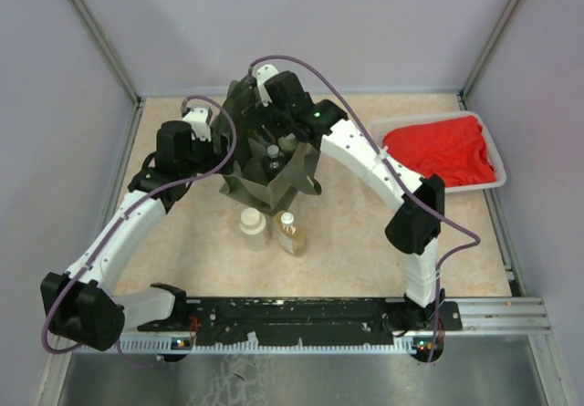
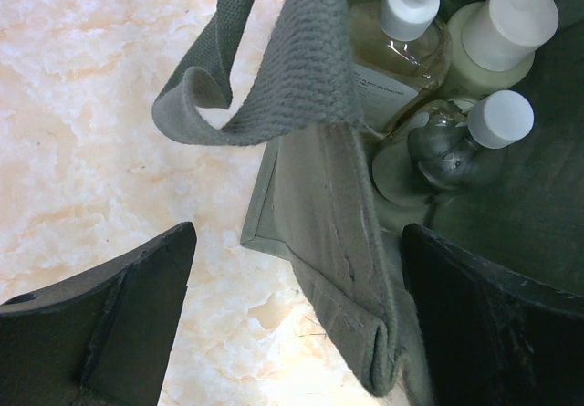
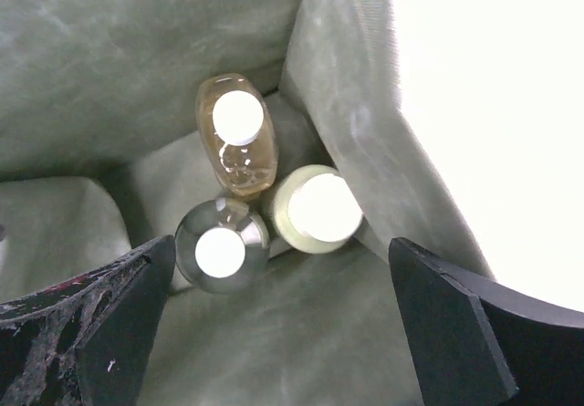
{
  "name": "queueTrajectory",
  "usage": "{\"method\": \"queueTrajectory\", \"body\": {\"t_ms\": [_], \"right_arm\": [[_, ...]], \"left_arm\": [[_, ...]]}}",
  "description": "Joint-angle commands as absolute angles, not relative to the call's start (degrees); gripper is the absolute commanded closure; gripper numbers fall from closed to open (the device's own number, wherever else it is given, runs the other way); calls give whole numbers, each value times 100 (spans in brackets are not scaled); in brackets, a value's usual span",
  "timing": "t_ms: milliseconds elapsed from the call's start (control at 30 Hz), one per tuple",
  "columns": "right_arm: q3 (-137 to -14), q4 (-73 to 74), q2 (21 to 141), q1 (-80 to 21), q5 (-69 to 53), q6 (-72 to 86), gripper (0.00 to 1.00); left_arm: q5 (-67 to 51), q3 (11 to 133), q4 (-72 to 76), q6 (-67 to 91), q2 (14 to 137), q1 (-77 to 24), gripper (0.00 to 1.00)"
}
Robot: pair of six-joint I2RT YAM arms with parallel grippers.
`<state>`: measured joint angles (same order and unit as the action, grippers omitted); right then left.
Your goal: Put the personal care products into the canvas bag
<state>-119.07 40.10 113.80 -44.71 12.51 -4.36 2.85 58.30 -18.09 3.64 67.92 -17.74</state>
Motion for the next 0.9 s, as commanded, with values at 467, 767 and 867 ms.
{"method": "queueTrajectory", "body": {"t_ms": [467, 767, 867], "right_arm": [[-8670, 4373, 6762, -5004, 909, 565, 1], [-6946, 3723, 6685, -6067, 1814, 799, 1], [-6607, 3414, 6706, -6220, 1910, 831, 1]], "left_arm": [[380, 5906, -2060, 185, 7031, -1756, 0], [297, 5967, -2048, 206, 6987, -1758, 0], [291, 5998, -2048, 204, 7023, -1758, 0]]}}
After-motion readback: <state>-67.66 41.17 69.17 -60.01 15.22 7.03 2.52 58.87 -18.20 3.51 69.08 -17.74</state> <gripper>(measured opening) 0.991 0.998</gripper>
